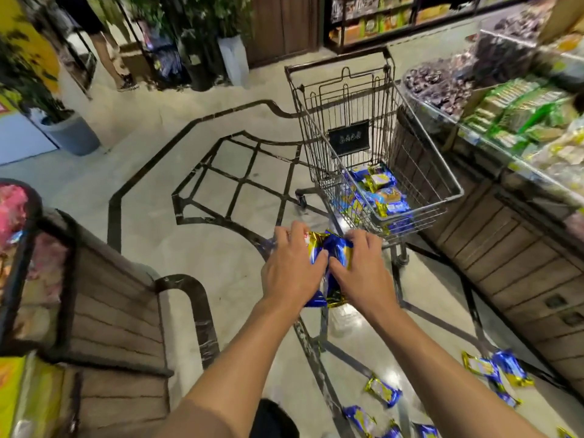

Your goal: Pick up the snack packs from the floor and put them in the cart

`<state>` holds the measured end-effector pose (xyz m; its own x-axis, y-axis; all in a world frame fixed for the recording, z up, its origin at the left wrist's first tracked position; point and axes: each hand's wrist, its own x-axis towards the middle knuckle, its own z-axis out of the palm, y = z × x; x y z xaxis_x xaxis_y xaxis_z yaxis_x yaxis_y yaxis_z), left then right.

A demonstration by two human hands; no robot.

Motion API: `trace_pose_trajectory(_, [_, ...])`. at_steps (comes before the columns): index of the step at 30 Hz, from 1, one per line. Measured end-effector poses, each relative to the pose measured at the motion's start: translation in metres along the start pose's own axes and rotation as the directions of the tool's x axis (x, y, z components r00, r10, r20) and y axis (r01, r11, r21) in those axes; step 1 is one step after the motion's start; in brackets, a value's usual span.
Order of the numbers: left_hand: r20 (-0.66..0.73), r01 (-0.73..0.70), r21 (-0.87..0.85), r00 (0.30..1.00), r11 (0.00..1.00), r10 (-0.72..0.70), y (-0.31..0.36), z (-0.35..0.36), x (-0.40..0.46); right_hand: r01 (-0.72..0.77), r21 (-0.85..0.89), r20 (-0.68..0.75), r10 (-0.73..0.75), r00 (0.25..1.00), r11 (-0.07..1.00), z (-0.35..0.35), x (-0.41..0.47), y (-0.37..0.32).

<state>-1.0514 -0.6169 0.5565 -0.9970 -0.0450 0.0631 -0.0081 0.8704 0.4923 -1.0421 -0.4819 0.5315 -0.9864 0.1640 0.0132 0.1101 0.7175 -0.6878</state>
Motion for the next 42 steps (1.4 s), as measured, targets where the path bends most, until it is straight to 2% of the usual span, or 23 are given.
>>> trace_pose_trajectory(11, [0.14,-0.164,-0.085,0.975,0.983,0.175,-0.022,0.029,0.261,-0.194,-0.059,-0.127,0.185,0.975,0.979,0.057,0.214,-0.028])
trace_pose_trajectory(17, [0.209,-0.292,-0.103,0.928,0.951,0.307,0.002,0.042,0.37,-0.296,-0.041,-0.232,0.279,0.932,0.954,0.051,0.301,-0.023])
trace_pose_trajectory(23, [0.284,-0.409,-0.125,0.858,0.904,0.428,0.051,0.087,0.467,-0.454,0.037,-0.302,0.443,0.844,0.89,0.035,0.386,0.024])
trace_pose_trajectory(33, [0.466,-0.455,-0.108,0.762,0.884,0.449,0.13,0.171,0.593,-0.606,0.11,-0.307,0.607,0.733,0.788,0.017,0.503,0.097])
trace_pose_trajectory(42, [0.629,-0.498,-0.14,0.623,0.856,0.465,0.127,0.249,0.682,-0.744,0.107,-0.296,0.735,0.61,0.66,0.048,0.578,0.122])
